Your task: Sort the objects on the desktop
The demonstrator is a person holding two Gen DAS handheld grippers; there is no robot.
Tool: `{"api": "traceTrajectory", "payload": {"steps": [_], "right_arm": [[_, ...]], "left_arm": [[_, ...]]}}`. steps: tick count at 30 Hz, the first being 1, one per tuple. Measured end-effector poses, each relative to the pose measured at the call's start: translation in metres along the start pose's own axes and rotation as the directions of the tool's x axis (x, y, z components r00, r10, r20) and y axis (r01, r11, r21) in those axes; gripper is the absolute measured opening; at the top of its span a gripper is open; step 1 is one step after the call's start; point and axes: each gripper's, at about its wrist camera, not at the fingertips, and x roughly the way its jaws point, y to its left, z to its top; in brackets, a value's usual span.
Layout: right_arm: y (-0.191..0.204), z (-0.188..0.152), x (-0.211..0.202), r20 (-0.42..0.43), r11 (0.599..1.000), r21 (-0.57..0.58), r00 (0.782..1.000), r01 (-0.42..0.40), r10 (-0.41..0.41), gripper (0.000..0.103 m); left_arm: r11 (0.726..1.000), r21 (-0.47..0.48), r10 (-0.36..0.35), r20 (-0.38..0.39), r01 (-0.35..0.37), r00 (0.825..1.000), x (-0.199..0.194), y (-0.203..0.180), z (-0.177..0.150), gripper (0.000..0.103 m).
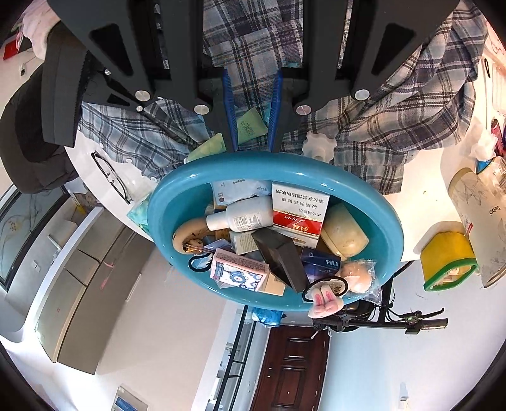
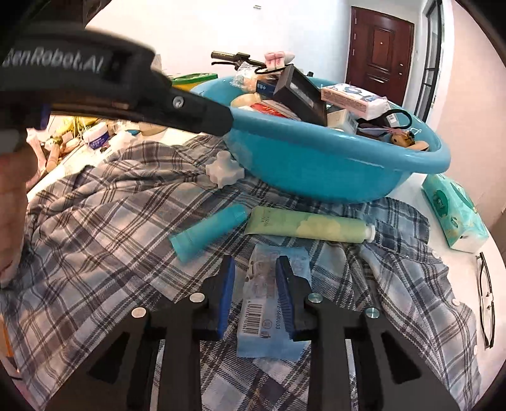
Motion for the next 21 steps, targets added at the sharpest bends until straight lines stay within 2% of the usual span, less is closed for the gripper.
{"api": "traceTrajectory", "payload": {"steps": [9,15,16,17,19,21], "right_arm": [[0.009,-0.006,0.005,-0.005,0.994,-0.085,0.997,0.072,-0.073,0.026],[0.003,-0.001,0.0,0.002,0.998,-0.046,0.999,0.038,-0.038,0.026],[0.001,0.0,-0.001,0.003,0.999,-0.025,0.999,0.042,-0.042,0.039],[-0.001,0.0,-0.002,0.004,0.999,-0.011,0.999,0.051,-0.051,0.059],[-0.001,-0.001,-0.004,0.024,0.997,-0.008,0.997,0.075,-0.075,0.068],[0.001,-0.001,-0.003,0.015,0.994,-0.024,0.995,0.103,-0.103,0.068]], "left_arm": [[1.0,-0.005,0.0,0.0,0.0,1.0,-0.001,0.001,0.001,0.021],[1.0,-0.002,0.007,-0.002,-0.007,1.0,0.001,0.001,0.0,0.021],[1.0,0.0,0.016,-0.002,-0.016,1.0,0.002,0.001,0.0,0.021],[1.0,0.001,0.029,-0.002,-0.029,1.0,0.004,0.002,-0.001,0.021],[0.998,-0.004,0.061,-0.012,-0.061,0.998,0.012,0.005,-0.002,0.021],[0.995,-0.01,0.094,-0.049,-0.095,0.994,0.026,0.009,-0.004,0.021]]}}
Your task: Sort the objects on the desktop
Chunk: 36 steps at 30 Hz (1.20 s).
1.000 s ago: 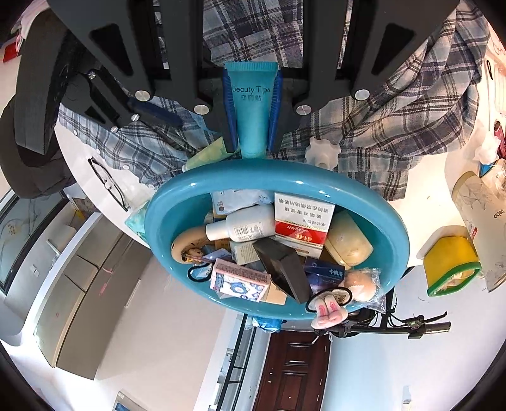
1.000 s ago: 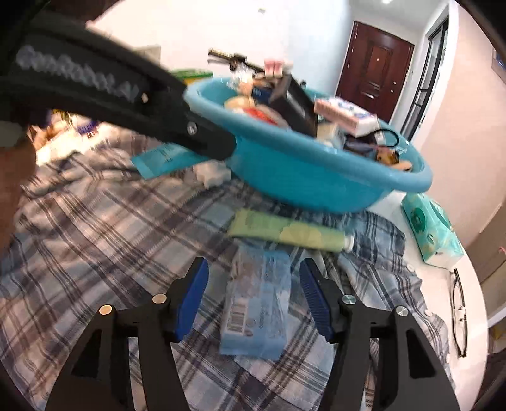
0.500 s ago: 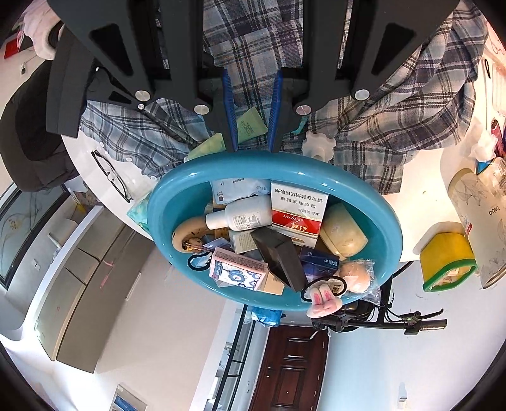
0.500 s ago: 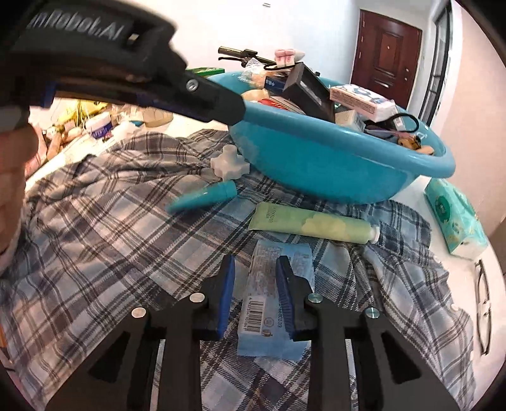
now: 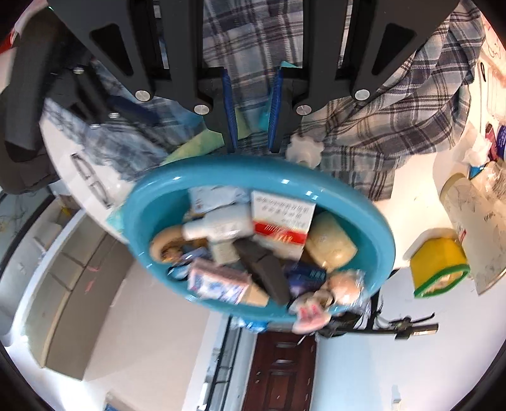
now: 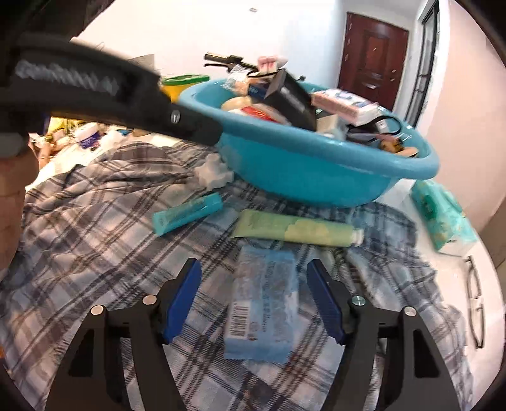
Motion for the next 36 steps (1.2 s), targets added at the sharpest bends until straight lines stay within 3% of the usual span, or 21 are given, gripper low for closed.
{"api": "traceTrajectory", "payload": {"steps": [5,11,13,20,22,28,36], "right_arm": [[-0.006,-0.002,0.011,-0.079,0.998,0.05,0.996,-0.048,0.052,0.068],[-0.016,-0.004,0.018,-0.126,0.994,0.088,0.989,-0.062,0.073,0.066],[-0.022,-0.004,0.019,-0.134,0.99,0.115,0.986,-0.082,0.097,0.065],[-0.025,-0.004,0.018,-0.133,0.989,0.12,0.986,-0.086,0.102,0.064],[-0.023,-0.004,0.017,-0.133,0.99,0.114,0.986,-0.087,0.102,0.064],[-0.024,-0.006,0.017,-0.132,0.99,0.119,0.987,-0.077,0.093,0.054],[-0.019,-0.006,0.018,-0.123,0.992,0.1,0.988,-0.082,0.094,0.054]], "left_arm": [[0.999,-0.028,0.041,-0.136,-0.045,0.99,0.041,0.01,-0.006,0.021],[0.995,-0.02,0.091,-0.187,-0.097,0.978,0.066,0.016,-0.008,0.022],[0.995,-0.026,0.089,-0.179,-0.095,0.98,0.065,0.018,-0.006,0.029],[0.996,-0.009,0.085,-0.18,-0.088,0.98,0.063,0.015,-0.005,0.03],[0.996,-0.009,0.086,-0.177,-0.089,0.98,0.062,0.016,-0.004,0.02],[0.996,-0.025,0.083,-0.161,-0.089,0.984,0.052,0.015,-0.005,0.02],[0.999,-0.013,0.035,-0.148,-0.037,0.988,0.033,-0.001,-0.01,0.02]]}}
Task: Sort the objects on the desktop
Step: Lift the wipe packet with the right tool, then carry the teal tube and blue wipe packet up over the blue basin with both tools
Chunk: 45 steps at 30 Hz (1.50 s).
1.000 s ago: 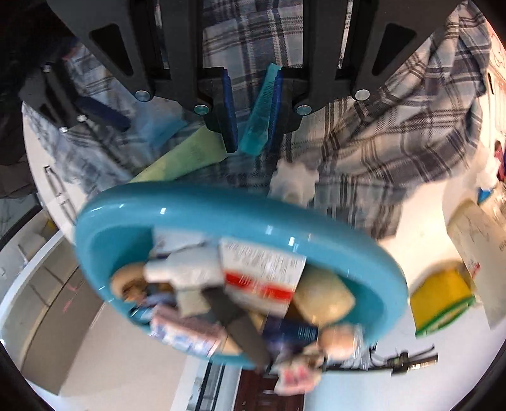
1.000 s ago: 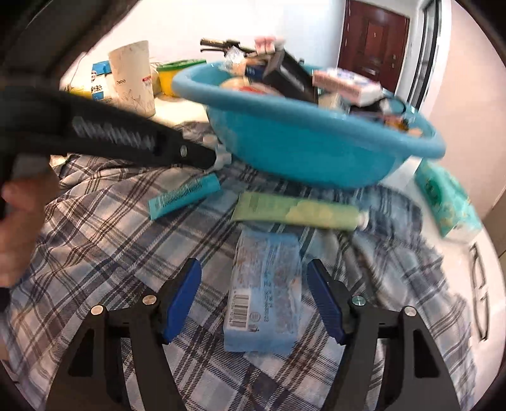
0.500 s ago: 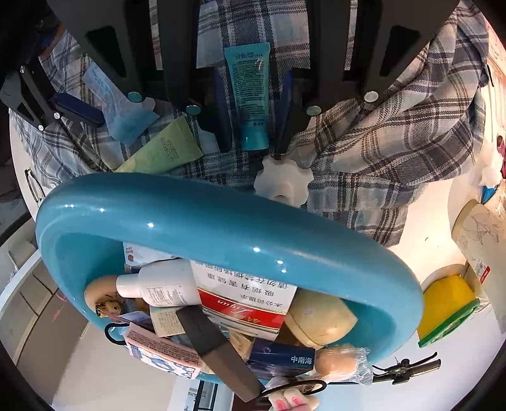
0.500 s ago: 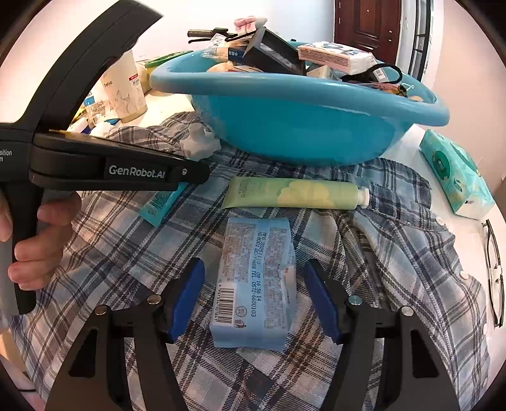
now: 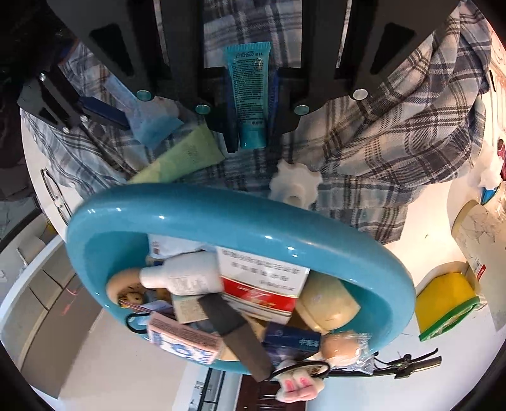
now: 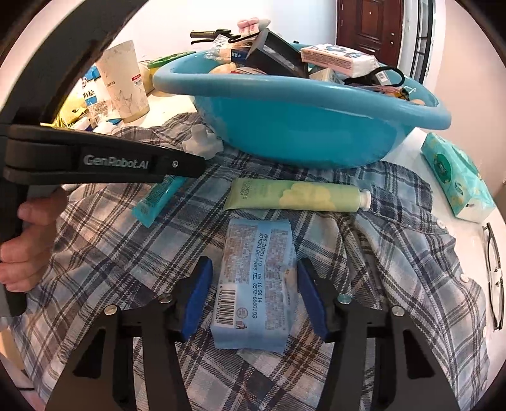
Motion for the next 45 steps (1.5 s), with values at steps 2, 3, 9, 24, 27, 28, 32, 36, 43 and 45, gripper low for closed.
{"api": "traceTrajectory", "payload": {"steps": [2,3,9,24,27,28,32,36,43,45], "right_arm": [[0.002,0.0,0.001,0.003,1.0,-0.005,1.0,0.008,-0.008,0.054],[0.002,0.0,0.0,0.004,1.0,-0.004,1.0,0.011,-0.011,0.054],[-0.006,0.005,0.002,0.002,0.999,0.045,1.0,0.009,-0.009,0.042],[-0.001,0.006,-0.025,0.009,1.0,0.004,1.0,-0.026,0.026,0.041],[0.001,0.01,-0.039,0.031,1.0,0.0,0.999,-0.015,0.015,0.041],[0.001,0.011,-0.043,0.038,1.0,0.0,0.999,-0.01,0.01,0.041],[0.002,0.014,-0.057,0.045,1.0,0.024,0.999,0.009,-0.01,0.041],[0.001,0.02,-0.077,0.07,0.998,0.048,0.997,0.029,-0.032,0.041],[0.006,0.057,-0.125,0.205,0.993,0.059,0.973,0.098,-0.109,0.041],[0.007,0.07,-0.139,0.254,0.989,0.071,0.957,0.126,-0.14,0.041]], "left_arm": [[1.0,0.018,-0.001,0.01,0.001,1.0,-0.005,-0.006,-0.003,0.02],[1.0,0.026,-0.003,0.014,0.003,1.0,-0.007,-0.009,-0.004,0.02],[0.999,0.045,-0.016,0.027,0.015,1.0,-0.02,-0.02,-0.011,0.02],[0.992,0.092,-0.096,0.075,0.088,0.993,-0.045,-0.025,0.0,0.02],[0.989,0.114,-0.105,0.125,0.091,0.987,-0.062,-0.028,-0.003,0.02],[0.989,0.117,-0.107,0.136,0.091,0.985,-0.066,-0.028,-0.003,0.02],[0.989,0.108,-0.115,0.178,0.097,0.977,-0.082,-0.025,-0.001,0.02],[0.991,0.099,-0.113,0.219,0.094,0.969,-0.096,-0.022,0.005,0.02],[0.991,0.096,-0.125,0.343,0.098,0.931,-0.142,-0.019,0.023,0.02],[0.988,0.101,-0.15,0.367,0.12,0.918,-0.155,-0.019,0.03,0.02]]}}
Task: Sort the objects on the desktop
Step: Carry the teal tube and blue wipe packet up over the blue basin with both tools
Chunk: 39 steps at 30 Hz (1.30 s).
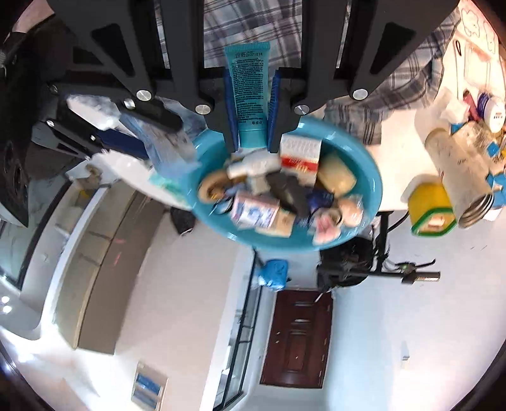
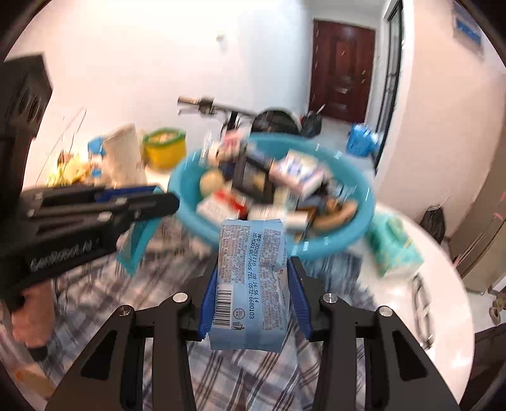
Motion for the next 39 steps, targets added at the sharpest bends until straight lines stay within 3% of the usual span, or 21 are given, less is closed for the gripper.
{"api": "traceTrajectory", "payload": {"steps": [4,7,13,20,24,30,34,39], "right_arm": [[0.002,0.031,-0.021,0.108,0.999,0.002,0.993,0.049,-0.049,0.041],[0.002,0.053,-0.04,0.205,0.996,0.02,0.974,0.09,-0.092,0.041],[-0.001,0.077,-0.06,0.324,0.991,0.078,0.937,0.11,-0.129,0.041],[0.002,0.098,-0.069,0.435,0.98,0.12,0.879,0.161,-0.198,0.041],[0.004,0.106,-0.074,0.487,0.974,0.135,0.844,0.184,-0.227,0.041],[0.004,0.115,-0.076,0.536,0.985,0.097,0.826,0.144,-0.174,0.041],[0.0,0.118,-0.071,0.551,0.982,0.124,0.813,0.141,-0.187,0.041],[-0.005,0.11,-0.064,0.552,0.964,0.194,0.792,0.183,-0.261,0.041]], "left_arm": [[1.0,0.013,0.019,0.112,-0.021,0.994,-0.022,-0.003,0.023,0.02],[1.0,0.016,0.022,0.191,-0.025,0.981,-0.04,-0.003,0.041,0.02],[0.99,0.077,0.085,0.37,-0.121,0.925,-0.075,-0.013,0.065,0.02],[0.997,0.064,0.012,0.453,-0.046,0.892,-0.098,-0.004,0.08,0.02],[0.995,0.084,0.012,0.497,-0.062,0.868,-0.101,-0.004,0.087,0.02],[0.995,0.095,-0.017,0.498,-0.035,0.867,-0.094,-0.004,0.096,0.02],[0.993,0.097,0.004,0.513,-0.063,0.858,-0.087,0.001,0.097,0.02],[0.993,0.097,0.013,0.481,-0.067,0.877,-0.067,0.011,0.094,0.02]]}}
